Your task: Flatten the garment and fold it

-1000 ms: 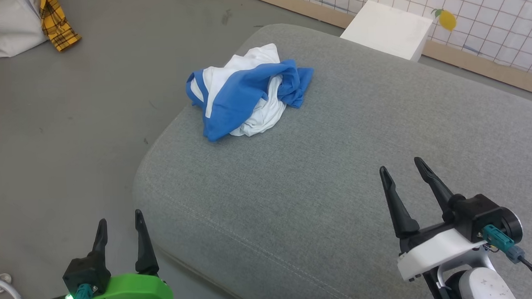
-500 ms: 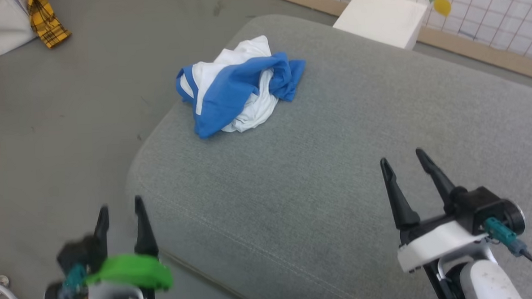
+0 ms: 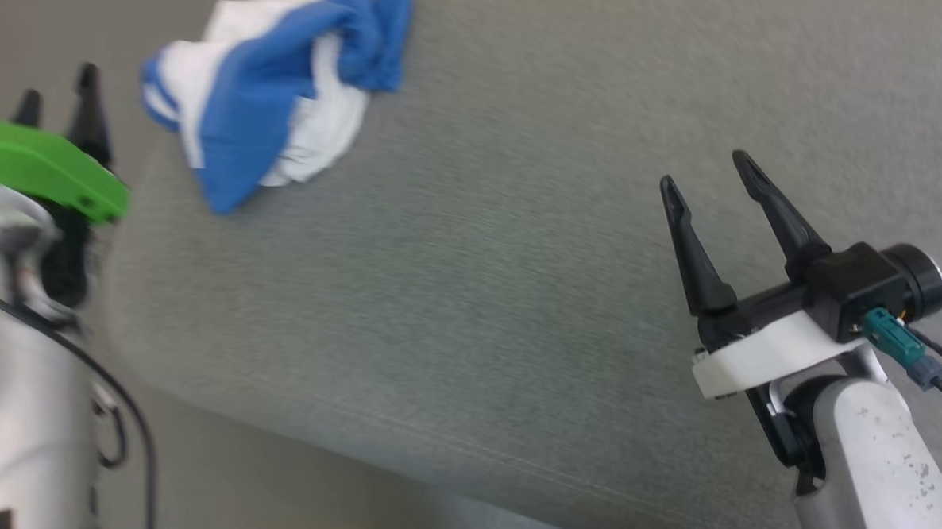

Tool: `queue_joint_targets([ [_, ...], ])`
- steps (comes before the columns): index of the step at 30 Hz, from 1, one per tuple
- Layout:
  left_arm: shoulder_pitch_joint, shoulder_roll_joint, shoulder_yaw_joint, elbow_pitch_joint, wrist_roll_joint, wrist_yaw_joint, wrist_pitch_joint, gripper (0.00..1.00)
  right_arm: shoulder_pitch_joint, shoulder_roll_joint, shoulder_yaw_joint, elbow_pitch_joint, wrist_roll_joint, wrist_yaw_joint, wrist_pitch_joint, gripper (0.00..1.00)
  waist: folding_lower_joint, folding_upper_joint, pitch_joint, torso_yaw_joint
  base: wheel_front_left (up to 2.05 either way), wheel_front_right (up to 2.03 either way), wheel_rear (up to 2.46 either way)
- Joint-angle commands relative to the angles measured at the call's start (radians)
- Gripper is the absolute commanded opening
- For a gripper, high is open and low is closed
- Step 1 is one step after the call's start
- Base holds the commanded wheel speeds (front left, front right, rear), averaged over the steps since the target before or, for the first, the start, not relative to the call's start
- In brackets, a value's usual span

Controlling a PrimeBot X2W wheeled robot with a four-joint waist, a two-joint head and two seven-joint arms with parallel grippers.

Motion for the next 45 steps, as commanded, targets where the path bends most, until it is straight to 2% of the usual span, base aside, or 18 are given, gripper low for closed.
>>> queue_joint_targets([
  [1, -0.037, 0.018, 0.011, 0.014, -0.028, 0.003, 0.043, 1.0, -0.024, -0.001, 0.002, -0.004, -0.003, -0.002, -0.007, 1.0, -0.0003, 0.0, 0.176, -0.166, 0.0, 0.0, 0.0],
  [7, -0.117, 0.072, 0.084, 0.063, -0.124, 0.072, 0.244, 1.0, -0.067, -0.001, 0.003, -0.002, 0.011, -0.002, -0.03, 1.0, -0.0003, 0.0, 0.272, -0.239, 0.0, 0.0, 0.0],
  [12, -0.101, 0.108, 0.105, 0.09, -0.143, 0.161, 0.384, 1.0, -0.093, -0.001, 0.014, 0.01, 0.027, -0.002, -0.052, 1.0, -0.0003, 0.0, 0.318, -0.281, 0.0, 0.0, 0.0],
  [17, -0.035, 0.108, 0.112, 0.095, -0.16, 0.256, 0.519, 1.0, -0.106, -0.001, 0.005, 0.022, 0.044, -0.002, -0.073, 1.0, -0.0003, 0.0, 0.335, -0.298, 0.0, 0.0, 0.0],
  [22, 0.04, 0.085, 0.098, 0.05, -0.179, 0.314, 0.632, 1.0, -0.112, -0.001, 0.002, 0.04, 0.054, -0.002, -0.085, 1.0, -0.0003, 0.0, 0.322, -0.299, 0.0, 0.0, 0.0],
  [23, 0.057, 0.082, 0.092, 0.032, -0.182, 0.322, 0.655, 0.88, -0.112, -0.001, -0.001, 0.043, 0.058, -0.002, -0.088, 1.0, -0.0003, 0.0, 0.312, -0.297, 0.0, 0.0, 0.0],
  [24, 0.067, 0.081, 0.091, 0.015, -0.182, 0.327, 0.663, 0.33, -0.112, -0.001, -0.003, 0.047, 0.059, -0.002, -0.09, 1.0, -0.0003, 0.0, 0.302, -0.295, 0.0, 0.0, 0.0],
  [25, 0.079, 0.085, 0.09, -0.008, -0.176, 0.329, 0.657, 0.0, -0.11, -0.001, -0.006, 0.052, 0.062, -0.002, -0.094, 1.0, -0.0003, 0.0, 0.287, -0.292, 0.0, 0.0, 0.0],
  [27, 0.093, 0.105, 0.089, -0.046, -0.151, 0.324, 0.622, 0.0, -0.106, -0.001, -0.017, 0.063, 0.069, -0.002, -0.099, 1.0, -0.0003, 0.0, 0.254, -0.286, 0.0, 0.0, 0.0],
  [30, 0.097, 0.153, 0.084, -0.093, -0.091, 0.289, 0.516, 0.0, -0.093, -0.001, -0.033, 0.082, 0.079, -0.002, -0.108, 1.0, -0.0003, 0.0, 0.187, -0.277, 0.0, 0.0, 0.0],
  [36, 0.055, 0.238, 0.06, -0.137, 0.087, 0.213, 0.13, 0.0, -0.038, -0.001, -0.048, 0.12, 0.108, -0.002, -0.119, 1.0, -0.0003, 0.0, 0.017, -0.273, 0.0, 0.0, 0.0],
  [40, -0.001, 0.237, 0.004, -0.128, 0.155, 0.159, -0.06, 0.0, 0.007, -0.001, -0.059, 0.139, 0.124, -0.002, -0.121, 1.0, -0.0003, 0.0, -0.094, -0.28, 0.0, 0.0, 0.0],
  [43, -0.057, 0.215, -0.052, -0.13, 0.185, 0.12, -0.144, 0.0, 0.039, -0.001, -0.072, 0.139, 0.131, -0.002, -0.118, 1.0, -0.0003, 0.0, -0.157, -0.291, 0.0, 0.0, 0.0],
  [45, -0.1, 0.179, -0.094, -0.137, 0.194, 0.102, -0.18, 0.0, 0.062, -0.001, -0.081, 0.136, 0.133, -0.002, -0.112, 1.0, -0.0003, 0.0, -0.192, -0.299, 0.0, 0.0, 0.0],
])
